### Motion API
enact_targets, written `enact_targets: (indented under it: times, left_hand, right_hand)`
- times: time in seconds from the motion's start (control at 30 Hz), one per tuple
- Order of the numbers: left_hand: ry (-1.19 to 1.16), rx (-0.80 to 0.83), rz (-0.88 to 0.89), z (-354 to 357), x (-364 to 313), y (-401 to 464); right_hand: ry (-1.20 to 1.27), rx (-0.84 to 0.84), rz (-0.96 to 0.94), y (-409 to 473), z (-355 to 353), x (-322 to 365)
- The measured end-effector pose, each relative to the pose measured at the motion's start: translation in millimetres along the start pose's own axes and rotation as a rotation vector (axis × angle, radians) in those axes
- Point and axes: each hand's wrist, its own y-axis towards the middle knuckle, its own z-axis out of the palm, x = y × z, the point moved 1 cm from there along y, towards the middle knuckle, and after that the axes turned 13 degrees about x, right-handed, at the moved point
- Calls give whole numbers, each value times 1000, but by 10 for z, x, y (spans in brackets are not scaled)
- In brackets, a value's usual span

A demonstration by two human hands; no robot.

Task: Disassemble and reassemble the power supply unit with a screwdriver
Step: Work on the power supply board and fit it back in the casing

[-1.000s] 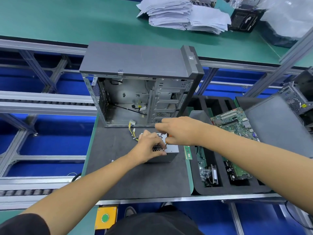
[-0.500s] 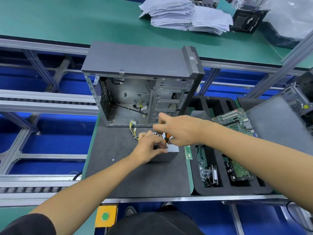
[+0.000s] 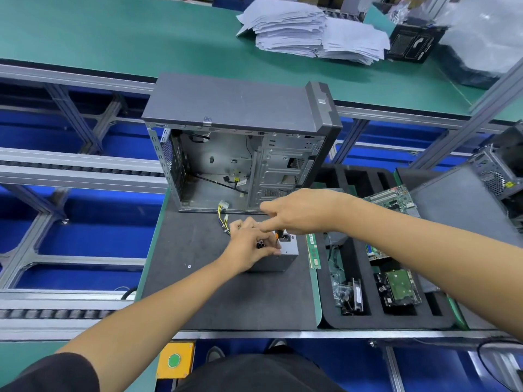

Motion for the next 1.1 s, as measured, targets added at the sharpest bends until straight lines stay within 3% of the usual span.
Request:
enact_targets:
  times: [0.07, 0.17, 0.23, 0.33, 0.47, 0.63, 0.77, 0.87, 1.0, 1.1]
  left_hand:
    - [-2, 12, -15, -4, -5, -1]
    - [-71, -11, -34, -17, -31, 10]
    - [-96, -38, -77, 5, -34, 22]
    - [-119, -30, -95, 12, -42, 27]
    - [-82, 27, -47, -23, -72, 0]
    - [-98, 11, -42, -66, -77, -7]
    - [-204, -23, -30, -49, -187, -19]
    - [-435, 2, -89, 13, -204, -44]
    - [-428, -3, -96, 11, -204, -45]
    - [-453, 11, -93, 12, -179, -44]
  right_hand:
    - [33, -9, 35, 10, -7, -2]
    - [255, 10, 269, 70, 44, 29]
    - [268, 30, 371, 123, 91, 28]
    - [258, 36, 267, 63, 54, 9]
    - [-46, -44, -74, -76, -55, -32]
    - [-13, -77, 180, 36, -12, 77]
    - [-50, 1, 339, 90, -39, 117]
    - [-74, 30, 201, 19, -66, 61]
    - [-308, 37, -120, -47, -160, -16]
    - [-122, 70, 32, 1, -91, -5]
